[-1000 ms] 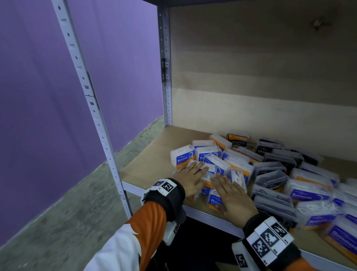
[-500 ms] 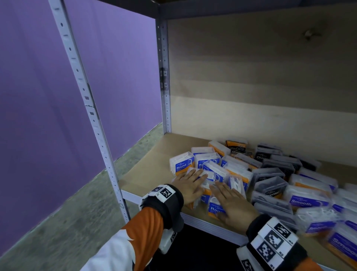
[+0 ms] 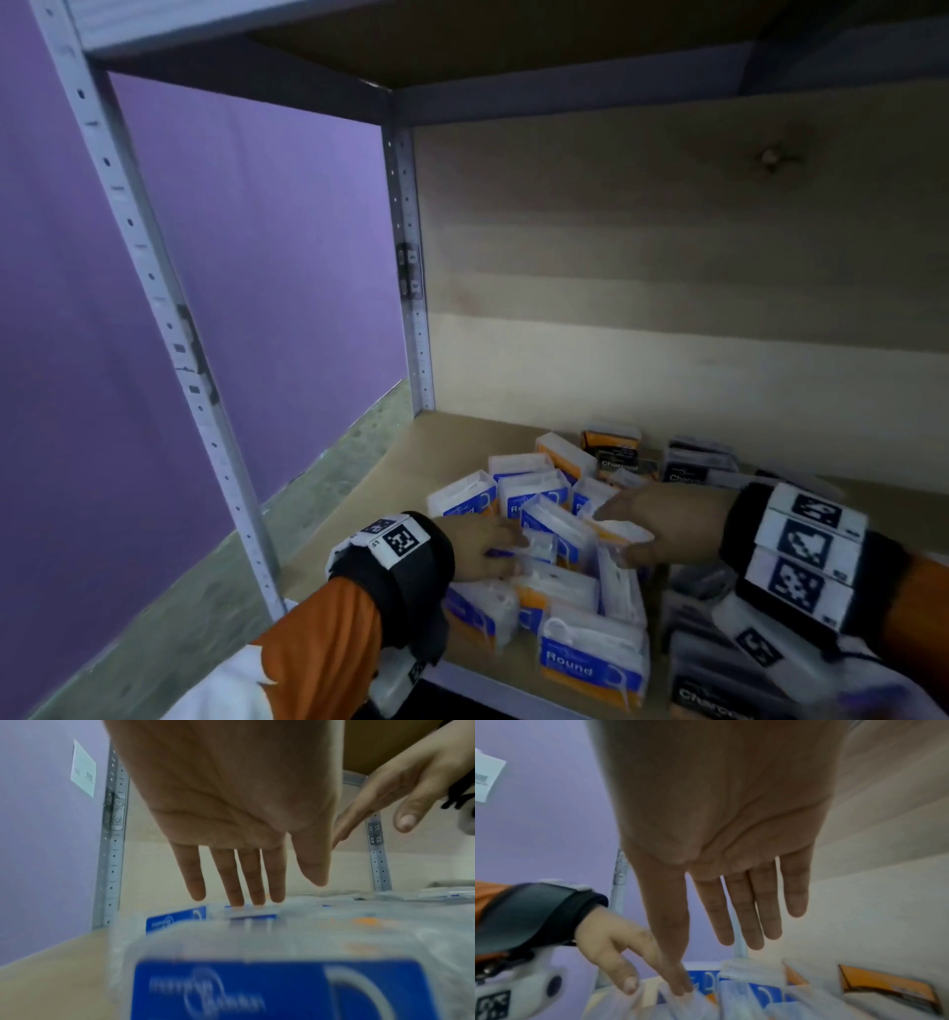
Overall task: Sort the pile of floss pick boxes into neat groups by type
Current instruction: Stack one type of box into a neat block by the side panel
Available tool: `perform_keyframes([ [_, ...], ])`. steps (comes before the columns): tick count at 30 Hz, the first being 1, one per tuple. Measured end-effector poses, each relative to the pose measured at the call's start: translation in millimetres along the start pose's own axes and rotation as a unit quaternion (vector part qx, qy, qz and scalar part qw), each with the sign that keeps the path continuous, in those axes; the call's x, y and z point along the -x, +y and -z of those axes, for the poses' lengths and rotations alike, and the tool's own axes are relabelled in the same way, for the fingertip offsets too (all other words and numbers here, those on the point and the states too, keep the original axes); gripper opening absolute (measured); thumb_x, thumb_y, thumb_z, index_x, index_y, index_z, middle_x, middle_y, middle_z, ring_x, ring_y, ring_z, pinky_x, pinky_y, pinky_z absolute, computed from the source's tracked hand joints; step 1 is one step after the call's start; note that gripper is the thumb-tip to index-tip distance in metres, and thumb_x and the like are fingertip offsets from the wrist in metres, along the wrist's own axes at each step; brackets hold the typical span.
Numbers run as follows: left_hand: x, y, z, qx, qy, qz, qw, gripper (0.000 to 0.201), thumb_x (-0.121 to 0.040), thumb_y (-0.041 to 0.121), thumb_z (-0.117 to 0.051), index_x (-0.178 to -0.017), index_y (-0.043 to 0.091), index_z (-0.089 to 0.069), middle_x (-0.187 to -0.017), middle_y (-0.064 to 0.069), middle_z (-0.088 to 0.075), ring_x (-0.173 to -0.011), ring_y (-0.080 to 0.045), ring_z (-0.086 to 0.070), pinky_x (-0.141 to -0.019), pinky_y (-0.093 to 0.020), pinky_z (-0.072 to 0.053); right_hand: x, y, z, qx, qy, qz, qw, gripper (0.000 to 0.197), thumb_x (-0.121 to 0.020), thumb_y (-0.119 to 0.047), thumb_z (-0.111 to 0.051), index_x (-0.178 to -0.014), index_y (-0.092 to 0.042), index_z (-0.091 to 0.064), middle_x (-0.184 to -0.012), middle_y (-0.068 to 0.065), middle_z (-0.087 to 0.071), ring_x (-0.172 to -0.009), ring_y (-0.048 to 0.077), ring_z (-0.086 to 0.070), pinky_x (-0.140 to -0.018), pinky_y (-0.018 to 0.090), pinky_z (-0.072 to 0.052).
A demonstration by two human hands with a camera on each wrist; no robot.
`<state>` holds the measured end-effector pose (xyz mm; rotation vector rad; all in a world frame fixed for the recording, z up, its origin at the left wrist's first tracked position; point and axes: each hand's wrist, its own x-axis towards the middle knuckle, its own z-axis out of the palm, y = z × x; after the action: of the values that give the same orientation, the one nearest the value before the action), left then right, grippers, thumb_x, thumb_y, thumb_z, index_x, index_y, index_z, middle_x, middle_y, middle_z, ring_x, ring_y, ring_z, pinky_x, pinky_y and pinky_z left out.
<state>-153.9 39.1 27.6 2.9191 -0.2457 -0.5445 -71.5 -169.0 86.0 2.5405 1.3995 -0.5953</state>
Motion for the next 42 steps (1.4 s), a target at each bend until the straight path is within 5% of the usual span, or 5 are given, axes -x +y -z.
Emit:
perform_keyframes([
  [6, -24.3, -11.3, 47.0, -0.010, -0.027, 0.009, 1.000, 0.038, -0.100, 0.021, -0.043, -0.135, 0.009, -0.050, -0.136, -0.012, -0.053, -0.111, -0.024, -0.051, -0.090, -0.019, -0.032, -39.3, 33.7, 30.0, 0.011, -0.004, -0.036, 0.999, 0.051, -0.098, -0.030, -0.046, -0.143, -0.007, -0.036, -0.144, 0.010, -0.044, -0.128, 0.023, -0.045, -0.104, 0.029, -0.038],
  [14, -74.4, -34.1, 89.1, -0.050, -0.006, 0.032, 0.998, 0.046, -0.098, 0.020, -0.048, -0.143, 0.011, -0.040, -0.147, -0.006, -0.041, -0.131, -0.022, -0.042, -0.095, -0.018, -0.028, -106.4, 68.9, 28.2, -0.007, 0.011, -0.089, 0.996, 0.057, -0.099, -0.029, -0.046, -0.149, -0.010, -0.026, -0.154, 0.010, -0.028, -0.138, 0.023, -0.035, -0.112, 0.030, -0.030],
  [24, -130.6, -56.2, 87.2, -0.065, -0.067, 0.078, 0.993, 0.054, -0.093, 0.023, -0.059, -0.141, 0.008, -0.042, -0.145, -0.010, -0.045, -0.131, -0.026, -0.043, -0.105, -0.028, -0.034, -151.3, 82.0, 21.2, 0.000, 0.028, -0.109, 0.994, 0.046, -0.093, -0.022, -0.054, -0.138, -0.013, -0.045, -0.139, 0.011, -0.049, -0.123, 0.026, -0.051, -0.081, 0.027, -0.034],
  [35, -153.6, -67.9, 91.1, -0.116, -0.110, 0.042, 0.986, 0.052, -0.087, 0.022, -0.067, -0.132, 0.003, -0.052, -0.132, -0.014, -0.055, -0.120, -0.028, -0.052, -0.092, -0.029, -0.042, -156.7, 82.5, 26.4, 0.004, -0.041, -0.083, 0.996, 0.047, -0.101, -0.014, -0.039, -0.146, -0.001, -0.032, -0.152, 0.014, -0.033, -0.135, 0.028, -0.040, -0.113, 0.035, -0.034],
  [42, -151.7, -98.9, 103.4, -0.153, -0.091, 0.045, 0.983, 0.053, -0.087, 0.018, -0.066, -0.135, 0.003, -0.049, -0.137, -0.015, -0.051, -0.124, -0.028, -0.049, -0.099, -0.029, -0.039, -156.5, 86.4, 34.2, -0.021, -0.036, -0.054, 0.998, 0.046, -0.101, -0.016, -0.041, -0.145, -0.004, -0.035, -0.149, 0.013, -0.037, -0.132, 0.028, -0.042, -0.107, 0.031, -0.034],
])
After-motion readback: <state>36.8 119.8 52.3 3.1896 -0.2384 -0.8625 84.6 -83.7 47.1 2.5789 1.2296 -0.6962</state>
